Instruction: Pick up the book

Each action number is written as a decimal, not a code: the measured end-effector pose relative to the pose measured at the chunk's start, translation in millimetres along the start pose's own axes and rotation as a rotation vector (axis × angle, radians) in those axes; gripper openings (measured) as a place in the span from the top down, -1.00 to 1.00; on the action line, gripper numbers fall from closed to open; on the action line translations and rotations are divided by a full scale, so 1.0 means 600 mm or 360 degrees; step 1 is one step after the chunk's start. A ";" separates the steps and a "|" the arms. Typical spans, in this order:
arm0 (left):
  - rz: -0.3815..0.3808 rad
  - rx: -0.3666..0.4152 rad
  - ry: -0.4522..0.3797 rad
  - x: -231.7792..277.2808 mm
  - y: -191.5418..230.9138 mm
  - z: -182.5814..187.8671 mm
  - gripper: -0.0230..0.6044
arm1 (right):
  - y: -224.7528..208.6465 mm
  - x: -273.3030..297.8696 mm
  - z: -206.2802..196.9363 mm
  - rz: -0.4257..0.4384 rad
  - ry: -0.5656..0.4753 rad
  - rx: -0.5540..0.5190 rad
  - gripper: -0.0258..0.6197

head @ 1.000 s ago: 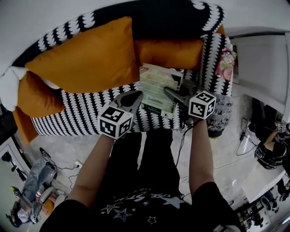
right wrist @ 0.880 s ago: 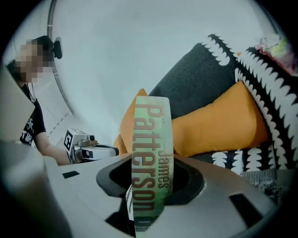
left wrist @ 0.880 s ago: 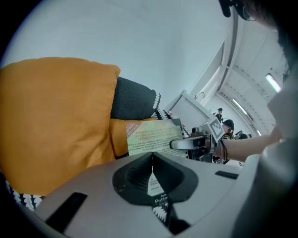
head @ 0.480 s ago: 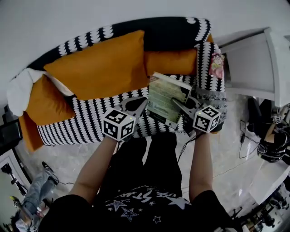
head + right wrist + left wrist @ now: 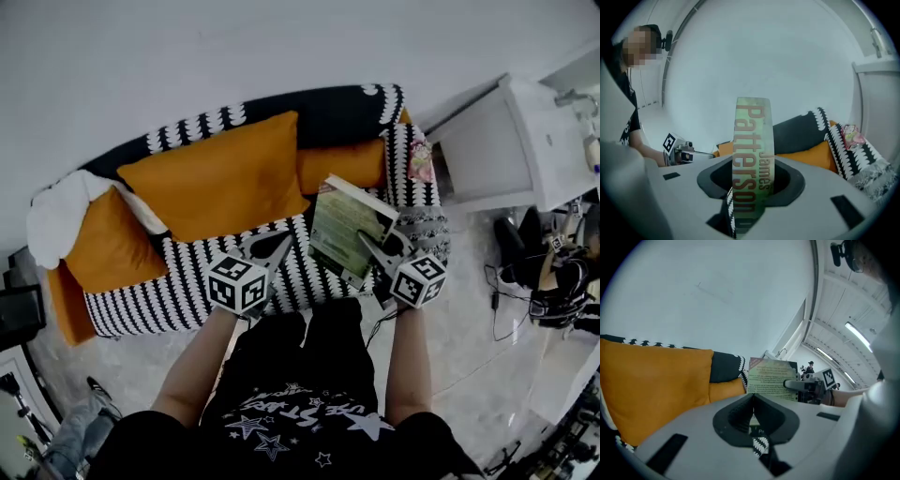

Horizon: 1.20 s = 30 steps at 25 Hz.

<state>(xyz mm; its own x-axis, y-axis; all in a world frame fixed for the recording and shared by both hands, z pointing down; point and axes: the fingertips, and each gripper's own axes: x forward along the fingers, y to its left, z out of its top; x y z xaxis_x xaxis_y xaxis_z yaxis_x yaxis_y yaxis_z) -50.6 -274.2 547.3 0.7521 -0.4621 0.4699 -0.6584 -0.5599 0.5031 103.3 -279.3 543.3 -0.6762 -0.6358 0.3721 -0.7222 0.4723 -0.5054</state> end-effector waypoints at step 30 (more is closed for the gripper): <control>0.0142 0.0257 -0.0363 -0.134 -0.267 0.085 0.90 | 0.159 -0.223 0.120 -0.0199 -0.0331 -0.0545 0.40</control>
<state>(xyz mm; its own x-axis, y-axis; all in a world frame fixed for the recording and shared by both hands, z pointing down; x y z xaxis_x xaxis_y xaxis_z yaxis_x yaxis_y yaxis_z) -3.7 -182.5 392.1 0.6910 -0.6468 0.3228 -0.7225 -0.6040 0.3364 135.4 -193.0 389.2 -0.5618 -0.7943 0.2312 -0.8272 0.5370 -0.1653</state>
